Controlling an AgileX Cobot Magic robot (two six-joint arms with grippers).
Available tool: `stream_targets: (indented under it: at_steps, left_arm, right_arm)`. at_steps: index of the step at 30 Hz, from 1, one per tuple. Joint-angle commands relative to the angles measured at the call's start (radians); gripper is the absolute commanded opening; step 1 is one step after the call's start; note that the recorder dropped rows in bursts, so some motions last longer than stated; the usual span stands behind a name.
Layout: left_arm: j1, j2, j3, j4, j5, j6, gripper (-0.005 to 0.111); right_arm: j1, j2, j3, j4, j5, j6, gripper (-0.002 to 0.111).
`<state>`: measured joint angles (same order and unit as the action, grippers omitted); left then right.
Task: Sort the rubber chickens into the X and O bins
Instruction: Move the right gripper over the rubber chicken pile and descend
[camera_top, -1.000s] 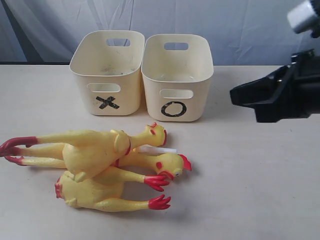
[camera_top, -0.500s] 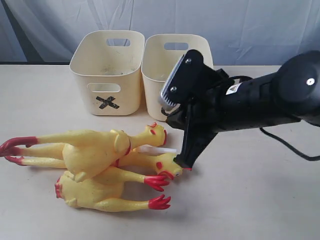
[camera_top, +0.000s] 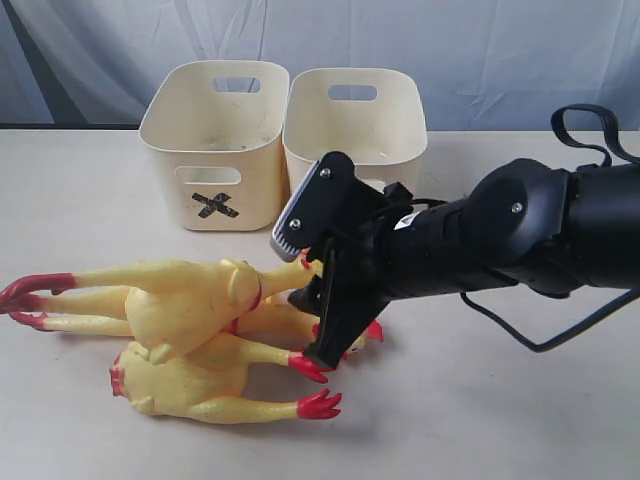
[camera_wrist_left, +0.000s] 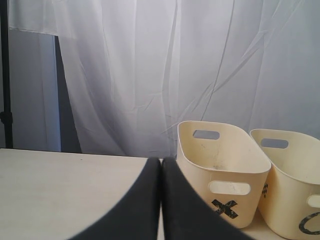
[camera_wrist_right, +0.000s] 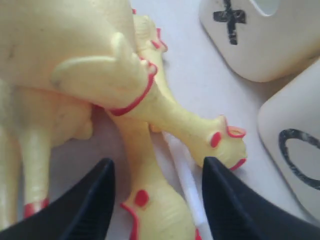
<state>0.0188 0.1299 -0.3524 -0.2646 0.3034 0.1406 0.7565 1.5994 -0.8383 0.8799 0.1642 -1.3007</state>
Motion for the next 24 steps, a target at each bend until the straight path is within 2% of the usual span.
stream_targets:
  at_steps: [1,13,20,24]
  left_arm:
    - [-0.002,0.002,-0.007,0.0,-0.009,-0.006,0.0]
    - [-0.002,0.002,-0.007,0.0,-0.009,-0.006,0.0]
    - [-0.002,0.002,-0.007,0.0,-0.009,-0.006,0.0]
    - [-0.002,0.002,-0.007,0.0,-0.009,-0.006,0.0]
  right_arm:
    - [0.003,0.002,-0.005,0.018,0.091,-0.006,0.051]
    - [0.003,0.002,-0.005,0.049,0.104,-0.006,0.051]
    - [0.003,0.002,-0.005,0.047,-0.057,-0.006,0.051]
    - [0.003,0.005,-0.015,0.042,-0.071,-0.009,0.051]
